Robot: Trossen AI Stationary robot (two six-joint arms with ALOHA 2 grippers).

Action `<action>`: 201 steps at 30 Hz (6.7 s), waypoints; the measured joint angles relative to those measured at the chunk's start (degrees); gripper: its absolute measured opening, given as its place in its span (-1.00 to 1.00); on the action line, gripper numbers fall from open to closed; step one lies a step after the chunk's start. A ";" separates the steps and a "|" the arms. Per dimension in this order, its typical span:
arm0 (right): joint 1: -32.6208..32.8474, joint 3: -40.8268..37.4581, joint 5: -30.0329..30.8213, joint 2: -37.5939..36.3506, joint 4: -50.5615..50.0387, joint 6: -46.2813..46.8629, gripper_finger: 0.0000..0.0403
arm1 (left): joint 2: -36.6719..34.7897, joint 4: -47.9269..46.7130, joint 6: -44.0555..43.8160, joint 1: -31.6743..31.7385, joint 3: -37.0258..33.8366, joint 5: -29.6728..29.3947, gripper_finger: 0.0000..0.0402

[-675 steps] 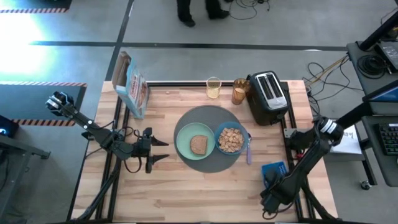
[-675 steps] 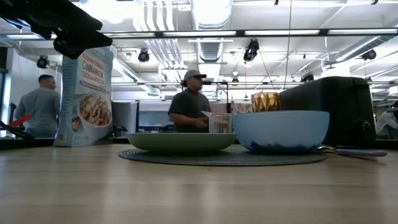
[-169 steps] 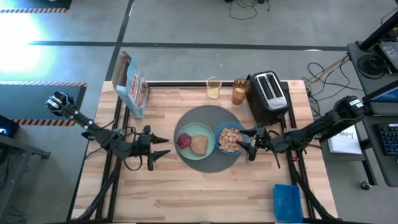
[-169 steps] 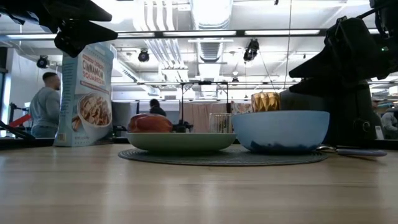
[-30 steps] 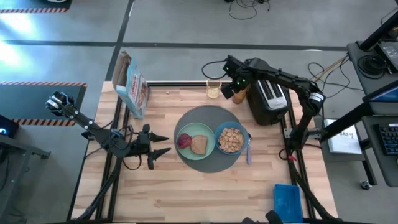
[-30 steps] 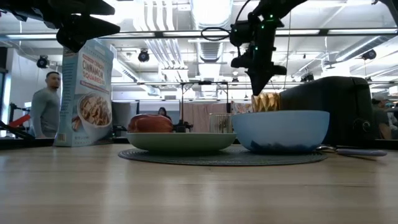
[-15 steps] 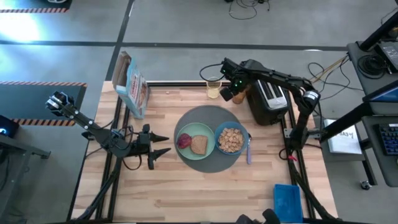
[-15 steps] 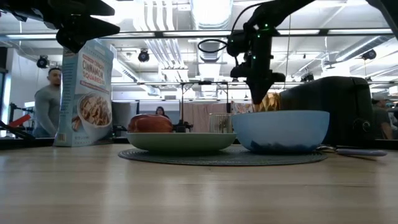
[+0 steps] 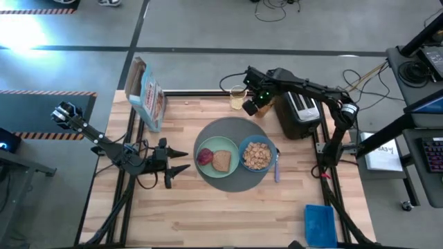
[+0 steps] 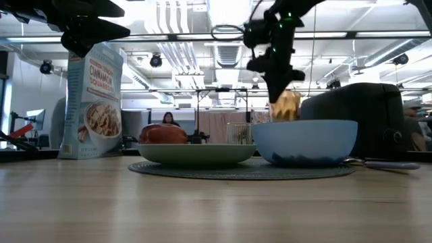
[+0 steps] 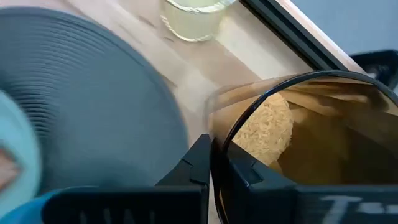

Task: Arrange a breakfast setting
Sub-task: Put the brown cup of milk on the gray table mat to the top right of the green plate, then return to Home Position

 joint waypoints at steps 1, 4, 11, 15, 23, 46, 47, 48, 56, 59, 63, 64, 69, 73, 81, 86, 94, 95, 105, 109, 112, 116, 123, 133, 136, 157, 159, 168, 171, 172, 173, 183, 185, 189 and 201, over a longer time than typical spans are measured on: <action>0.73 0.76 -0.36 -0.05 -0.25 0.33 -0.96 | 0.00 0.00 -0.01 0.00 0.00 0.00 0.02; 3.43 3.58 -2.19 -0.14 -0.17 1.15 -0.96 | 0.00 0.00 0.00 0.00 0.00 0.00 0.02; 13.70 9.09 -3.24 2.24 0.34 1.46 -0.96 | 0.00 0.02 0.00 0.00 0.00 0.00 0.02; 17.44 11.43 -2.57 3.88 0.33 1.36 -0.96 | 0.00 0.03 -0.02 -0.01 0.00 0.00 0.02; 18.63 18.43 2.18 9.97 -2.99 -1.13 -0.96 | 0.00 0.13 -0.48 0.00 0.00 0.02 0.02; 18.64 27.39 1.78 19.18 -13.62 -3.42 -0.96 | 0.02 0.04 -1.64 0.00 0.00 0.68 0.02; 18.64 27.39 1.80 19.05 -13.64 -3.12 -0.96 | 0.02 0.01 -1.61 0.00 0.00 0.66 0.02; 18.64 27.39 1.77 19.03 -13.64 -3.03 -0.96 | 0.02 0.01 -1.60 -0.01 0.00 0.66 0.02; 18.69 27.24 -0.40 19.05 -13.04 -3.44 -0.96 | 0.02 -0.12 -1.55 -0.01 0.00 0.67 0.02; 18.64 27.24 -0.39 19.05 -11.67 -3.62 -0.96 | 0.02 -0.20 -1.55 -0.01 0.00 0.67 0.02; 18.62 27.14 -0.23 19.05 -10.71 -3.72 -0.96 | 0.02 -0.38 -1.55 0.00 0.00 0.67 0.02; 18.62 27.05 -0.25 19.05 -10.65 -3.72 -0.96 | 0.02 -0.46 -1.55 -0.02 0.00 0.66 0.02; 18.62 25.56 -0.31 19.05 -10.46 -3.57 -0.96 | 0.02 -0.46 -1.55 -0.01 0.00 0.67 0.02; 18.62 23.77 -0.19 19.03 -8.82 -3.67 -0.96 | 0.02 -0.44 -1.55 0.00 0.00 0.68 0.02; 18.62 23.41 -0.21 18.96 -8.03 -3.72 -0.95 | 0.02 -0.42 -1.55 -0.01 0.00 0.68 0.02; 18.62 23.37 -0.23 18.96 -8.14 -3.70 -0.80 | 0.02 -0.39 -1.55 0.00 0.00 0.68 0.02; 18.62 24.74 -0.35 18.90 -11.82 -4.07 -0.43 | 0.02 -0.39 -1.55 -0.02 0.00 0.68 0.02; 18.62 25.19 -0.36 18.83 -12.87 -4.07 -0.40 | 0.02 -0.39 -1.55 -0.02 0.00 0.68 0.02; 18.95 27.22 0.25 9.69 -15.11 -4.01 -0.36 | 0.02 -0.48 -1.54 -0.01 0.00 0.68 0.02; 20.50 25.94 2.60 4.68 -13.21 -4.09 -0.39 | 0.02 -0.59 -1.53 0.00 0.00 0.67 0.02; 22.79 22.26 6.56 1.14 -11.24 -4.10 -0.40 | 0.02 -0.68 -1.53 0.00 0.00 0.66 0.02; 26.93 12.42 11.52 -3.97 -10.50 -2.86 -0.40 | 0.02 -0.75 -1.53 -0.02 0.00 0.66 0.02; 35.76 -15.33 17.84 -18.18 3.47 9.02 -0.39 | 0.02 -1.14 -1.24 -0.01 0.00 0.65 0.02; 48.18 -49.13 18.71 -37.33 46.11 8.80 -0.43 | 0.02 -1.14 0.22 0.00 0.00 0.61 0.02; 50.13 -56.65 18.80 -41.16 55.17 5.57 -0.44 | 0.02 -1.14 0.18 0.00 0.00 0.61 0.02; 50.53 -92.84 20.44 -55.41 96.43 5.77 -0.44 | 0.11 -1.11 -1.74 -0.09 0.00 4.11 0.02; 50.53 -92.82 21.01 -55.20 95.52 6.25 -0.44 | 0.13 -1.14 -1.74 -0.09 0.00 4.11 0.02; 50.53 -92.84 23.31 -54.39 95.73 5.66 -0.44 | -3.15 -1.95 -1.75 -0.07 0.00 4.15 0.02; 50.53 -92.84 23.31 -54.38 95.72 5.61 -0.44 | -10.00 -4.19 -1.76 0.27 0.00 4.12 0.02; 50.53 -92.84 23.31 -54.38 95.71 5.61 -0.44 | -12.61 -5.00 -1.76 0.65 0.00 4.13 0.02; 50.53 -92.84 23.31 -54.39 95.71 5.68 -0.44 | -14.95 -5.23 -1.77 1.19 0.00 4.10 0.02; 50.53 -92.89 23.27 -54.37 95.16 9.37 -0.44 | -29.06 -4.68 -1.76 7.25 0.00 4.07 0.02; 50.53 -92.89 23.27 -54.35 95.14 9.37 -0.44 | -31.13 -4.60 -1.75 8.17 0.00 4.04 0.02; 50.53 -92.89 23.27 -54.35 95.16 9.37 -0.44 | -35.39 -4.82 -1.75 9.32 -0.29 4.07 0.02; 50.53 -92.91 23.25 -54.35 95.20 9.41 -0.44 | -49.85 -4.78 -1.75 9.77 -7.29 4.07 0.02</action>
